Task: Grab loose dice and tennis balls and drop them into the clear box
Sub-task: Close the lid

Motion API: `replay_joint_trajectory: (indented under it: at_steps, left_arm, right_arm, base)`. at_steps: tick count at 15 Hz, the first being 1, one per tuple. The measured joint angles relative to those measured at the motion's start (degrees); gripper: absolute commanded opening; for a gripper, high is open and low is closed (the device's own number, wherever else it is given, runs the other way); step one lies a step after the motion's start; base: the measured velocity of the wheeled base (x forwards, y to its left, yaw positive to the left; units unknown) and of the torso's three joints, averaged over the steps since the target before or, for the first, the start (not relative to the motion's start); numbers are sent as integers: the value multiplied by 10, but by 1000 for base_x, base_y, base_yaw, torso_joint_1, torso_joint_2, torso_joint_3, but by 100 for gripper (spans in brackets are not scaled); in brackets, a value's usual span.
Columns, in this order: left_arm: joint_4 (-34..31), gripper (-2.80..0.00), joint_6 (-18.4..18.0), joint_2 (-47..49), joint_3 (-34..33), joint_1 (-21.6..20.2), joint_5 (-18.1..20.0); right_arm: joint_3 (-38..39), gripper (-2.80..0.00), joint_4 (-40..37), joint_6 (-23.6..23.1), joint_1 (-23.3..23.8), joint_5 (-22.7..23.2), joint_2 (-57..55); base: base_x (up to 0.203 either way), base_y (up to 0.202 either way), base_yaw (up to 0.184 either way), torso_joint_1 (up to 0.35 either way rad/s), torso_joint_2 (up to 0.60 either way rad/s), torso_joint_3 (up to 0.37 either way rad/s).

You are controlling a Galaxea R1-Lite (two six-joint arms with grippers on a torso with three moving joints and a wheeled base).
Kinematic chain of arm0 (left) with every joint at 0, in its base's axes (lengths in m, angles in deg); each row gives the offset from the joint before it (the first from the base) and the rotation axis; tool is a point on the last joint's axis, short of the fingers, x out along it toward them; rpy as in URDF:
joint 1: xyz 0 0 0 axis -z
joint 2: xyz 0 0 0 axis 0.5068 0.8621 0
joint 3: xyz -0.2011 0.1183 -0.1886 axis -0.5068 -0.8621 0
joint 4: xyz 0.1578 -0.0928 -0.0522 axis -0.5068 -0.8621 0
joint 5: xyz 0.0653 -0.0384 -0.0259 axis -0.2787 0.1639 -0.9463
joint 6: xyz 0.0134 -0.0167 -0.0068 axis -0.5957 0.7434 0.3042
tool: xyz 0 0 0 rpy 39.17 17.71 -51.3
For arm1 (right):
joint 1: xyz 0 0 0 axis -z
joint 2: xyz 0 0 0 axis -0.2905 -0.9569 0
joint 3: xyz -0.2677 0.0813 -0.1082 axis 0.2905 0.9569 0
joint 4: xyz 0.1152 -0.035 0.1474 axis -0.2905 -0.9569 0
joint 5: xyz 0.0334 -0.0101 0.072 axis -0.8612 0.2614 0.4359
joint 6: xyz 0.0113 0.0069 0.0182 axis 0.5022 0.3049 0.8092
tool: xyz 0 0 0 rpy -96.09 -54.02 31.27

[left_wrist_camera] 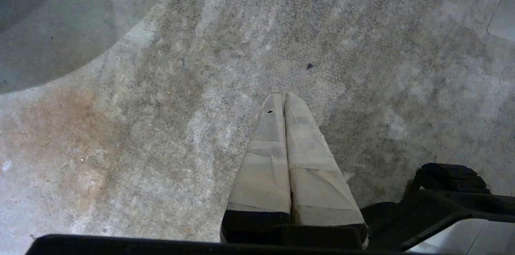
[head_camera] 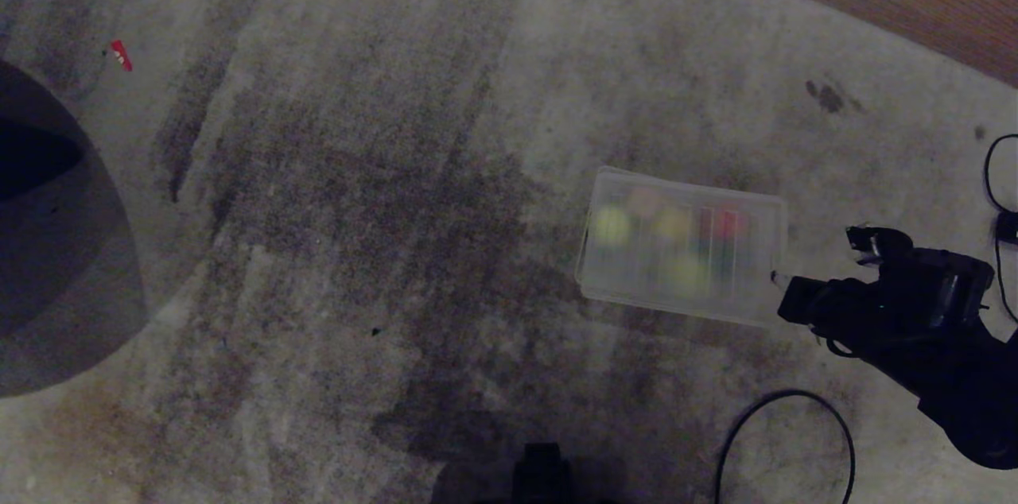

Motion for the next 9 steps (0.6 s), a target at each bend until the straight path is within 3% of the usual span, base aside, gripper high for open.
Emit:
replay_joint_trajectory:
  at_steps: [9]
  left_arm:
    - [0, -280, 0, 0, 0, 0, 0]
  right_arm:
    - [-49, -280, 20, 42, 7, 1, -54]
  base:
    - [0, 0, 0, 0, 0, 0]
